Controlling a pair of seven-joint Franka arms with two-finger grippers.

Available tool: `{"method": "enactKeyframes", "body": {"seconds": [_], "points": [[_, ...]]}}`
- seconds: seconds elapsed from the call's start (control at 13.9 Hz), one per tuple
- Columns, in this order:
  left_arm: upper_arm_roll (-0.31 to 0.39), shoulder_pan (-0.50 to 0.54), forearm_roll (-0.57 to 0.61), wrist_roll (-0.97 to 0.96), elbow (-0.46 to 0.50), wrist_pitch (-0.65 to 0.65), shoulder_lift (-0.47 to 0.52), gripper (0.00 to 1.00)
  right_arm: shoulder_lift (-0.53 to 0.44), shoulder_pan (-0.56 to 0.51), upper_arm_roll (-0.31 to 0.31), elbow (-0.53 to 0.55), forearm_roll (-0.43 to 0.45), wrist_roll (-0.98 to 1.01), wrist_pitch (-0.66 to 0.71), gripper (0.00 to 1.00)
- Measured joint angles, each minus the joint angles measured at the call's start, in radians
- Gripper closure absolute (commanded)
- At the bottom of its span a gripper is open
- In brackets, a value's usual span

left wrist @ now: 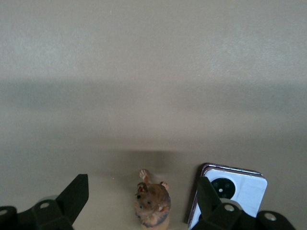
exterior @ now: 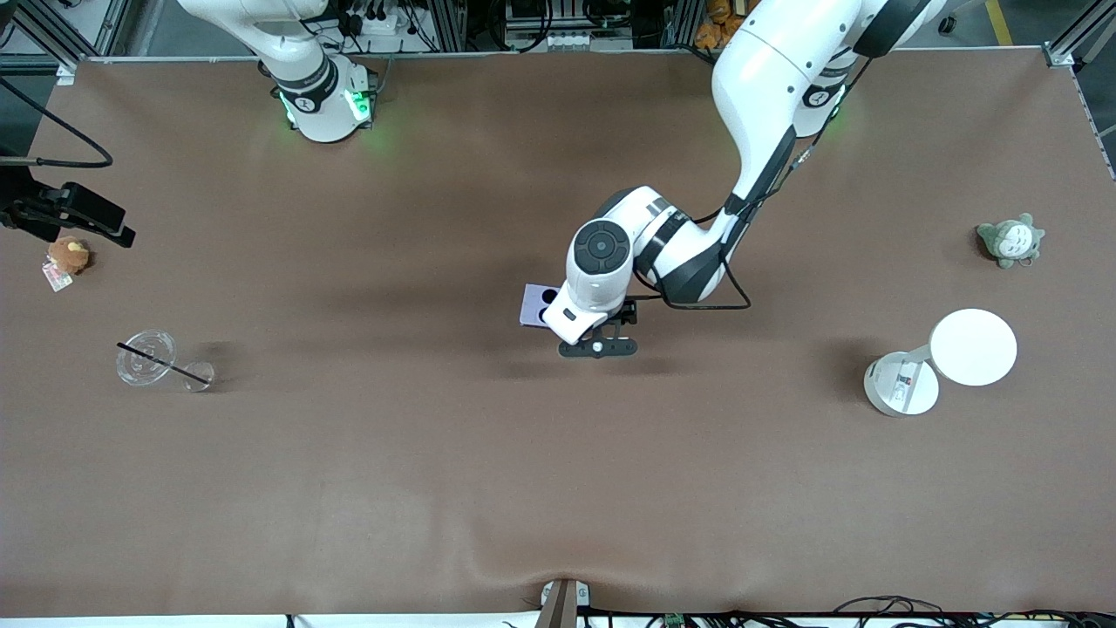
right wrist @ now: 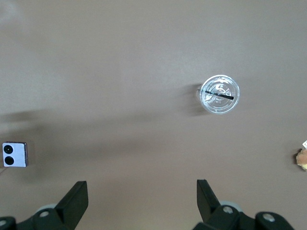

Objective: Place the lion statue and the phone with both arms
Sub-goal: 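Lower the left gripper and close it on the lion statue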

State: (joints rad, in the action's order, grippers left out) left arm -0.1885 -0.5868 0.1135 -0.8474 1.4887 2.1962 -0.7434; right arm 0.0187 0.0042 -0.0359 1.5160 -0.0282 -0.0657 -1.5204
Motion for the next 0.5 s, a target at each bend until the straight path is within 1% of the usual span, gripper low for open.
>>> {"method": "enactKeyframes", "body": {"seconds": [0.07, 0.22, 0.29, 0.36, 0.5], "points": [[-0.002, -0.003, 0.0, -0.022, 0.002, 0.0, 0.0, 0.0, 0.002, 0.003, 0.0, 0.0, 0.0, 0.0, 0.0, 0.0], [-0.005, -0.008, 0.0, -0.04, 0.008, 0.0, 0.0, 0.1, 0.009, 0.009, 0.0, 0.001, 0.0, 0.0, 0.001, 0.0], [-0.005, -0.01, 0.0, -0.041, 0.014, 0.0, 0.0, 0.11, 0.013, 0.011, 0.0, 0.001, 0.0, 0.0, 0.002, 0.0], [-0.005, -0.011, 0.0, -0.041, 0.022, 0.0, 0.0, 0.15, 0.016, 0.014, 0.0, 0.001, 0.0, 0.0, 0.006, 0.0], [-0.005, -0.011, 0.0, -0.041, 0.036, 0.0, 0.001, 0.17, 0.021, 0.016, 0.0, 0.002, 0.0, -0.001, 0.017, 0.0]]}}
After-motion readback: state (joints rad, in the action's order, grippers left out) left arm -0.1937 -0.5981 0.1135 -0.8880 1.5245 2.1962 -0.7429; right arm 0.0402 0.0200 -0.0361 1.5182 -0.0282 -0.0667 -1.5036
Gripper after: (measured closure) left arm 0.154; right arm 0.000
